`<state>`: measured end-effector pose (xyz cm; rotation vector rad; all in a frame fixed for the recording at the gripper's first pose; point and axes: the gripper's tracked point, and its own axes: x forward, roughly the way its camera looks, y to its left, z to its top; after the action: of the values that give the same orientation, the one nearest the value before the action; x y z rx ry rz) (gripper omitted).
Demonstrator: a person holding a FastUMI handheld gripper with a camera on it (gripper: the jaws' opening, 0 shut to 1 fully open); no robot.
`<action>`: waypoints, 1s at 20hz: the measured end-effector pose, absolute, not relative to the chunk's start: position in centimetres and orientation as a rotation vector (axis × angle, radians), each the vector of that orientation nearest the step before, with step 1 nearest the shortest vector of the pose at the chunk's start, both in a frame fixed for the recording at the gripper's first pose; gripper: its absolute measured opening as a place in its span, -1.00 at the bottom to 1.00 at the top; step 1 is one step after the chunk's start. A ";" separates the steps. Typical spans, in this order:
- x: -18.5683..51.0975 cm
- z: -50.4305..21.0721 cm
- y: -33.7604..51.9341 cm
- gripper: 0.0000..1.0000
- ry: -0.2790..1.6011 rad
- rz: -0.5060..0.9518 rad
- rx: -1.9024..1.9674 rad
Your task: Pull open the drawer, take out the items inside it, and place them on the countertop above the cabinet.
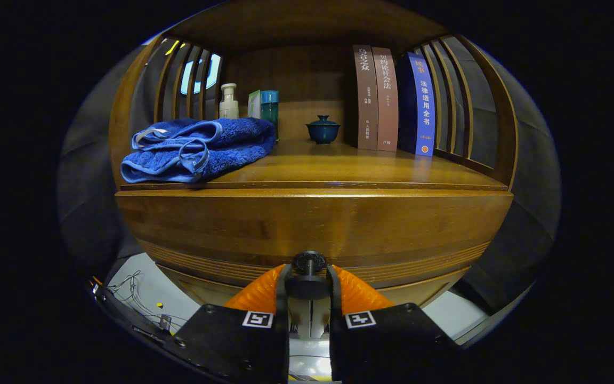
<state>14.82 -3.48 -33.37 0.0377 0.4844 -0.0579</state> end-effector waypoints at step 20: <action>-0.4 -32.2 -2.5 -0.32 0.575 -0.034 0.093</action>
<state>-0.36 -2.47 -32.22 0.0931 0.5748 -0.0342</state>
